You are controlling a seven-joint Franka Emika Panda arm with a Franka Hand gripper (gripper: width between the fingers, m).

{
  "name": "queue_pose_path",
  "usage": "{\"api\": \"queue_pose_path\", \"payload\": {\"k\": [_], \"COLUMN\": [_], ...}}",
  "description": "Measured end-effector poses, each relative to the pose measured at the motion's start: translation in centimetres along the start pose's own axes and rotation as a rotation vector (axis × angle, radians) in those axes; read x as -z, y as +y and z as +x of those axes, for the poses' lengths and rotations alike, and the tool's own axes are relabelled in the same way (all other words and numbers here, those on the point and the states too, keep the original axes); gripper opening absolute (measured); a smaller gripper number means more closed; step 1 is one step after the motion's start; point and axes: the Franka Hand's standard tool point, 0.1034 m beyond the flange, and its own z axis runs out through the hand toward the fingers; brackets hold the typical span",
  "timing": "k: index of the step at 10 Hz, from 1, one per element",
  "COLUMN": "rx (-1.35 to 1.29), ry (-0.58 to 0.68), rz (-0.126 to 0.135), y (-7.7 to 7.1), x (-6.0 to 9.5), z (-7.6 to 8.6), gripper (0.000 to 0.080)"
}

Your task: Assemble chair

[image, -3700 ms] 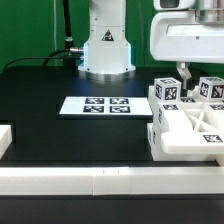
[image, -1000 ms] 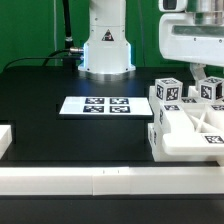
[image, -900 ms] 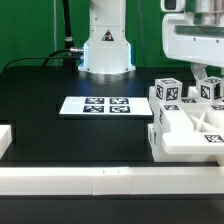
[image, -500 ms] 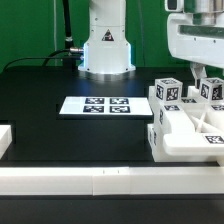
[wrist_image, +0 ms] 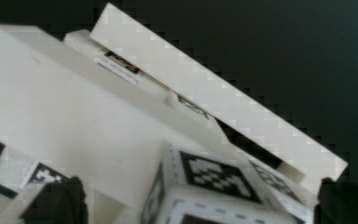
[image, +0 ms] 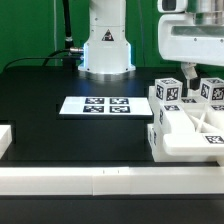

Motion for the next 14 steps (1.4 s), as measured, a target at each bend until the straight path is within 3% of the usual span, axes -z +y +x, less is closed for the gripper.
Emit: {"api": "queue_pose_path", "payload": {"k": [2, 6, 8, 10, 11, 12, 13, 14], "rx": [0.264, 0.569, 0.853, 0.890, 0.890, 0.890, 0.884, 0.861], "ry": [0.002, 0.006, 0.026, 0.024, 0.024, 0.024, 0.024, 0.024], "rz": [-0.023, -0.034, -0.073, -0.074, -0.074, -0.074, -0.074, -0.072], "y": [-0.04, -0.05, -0.05, 0.02, 0.02, 0.02, 0.01, 0.02], "x": [0.27, 0.21, 0.29, 0.28, 0.28, 0.28, 0.28, 0.28], "z": [0.11, 0.05, 0.20, 0.27, 0.26, 0.27, 0.26, 0.26], "gripper": [0.0649, 0.0649, 0.0649, 0.0612, 0.0420, 0.0420, 0.0282, 0.0282]}}
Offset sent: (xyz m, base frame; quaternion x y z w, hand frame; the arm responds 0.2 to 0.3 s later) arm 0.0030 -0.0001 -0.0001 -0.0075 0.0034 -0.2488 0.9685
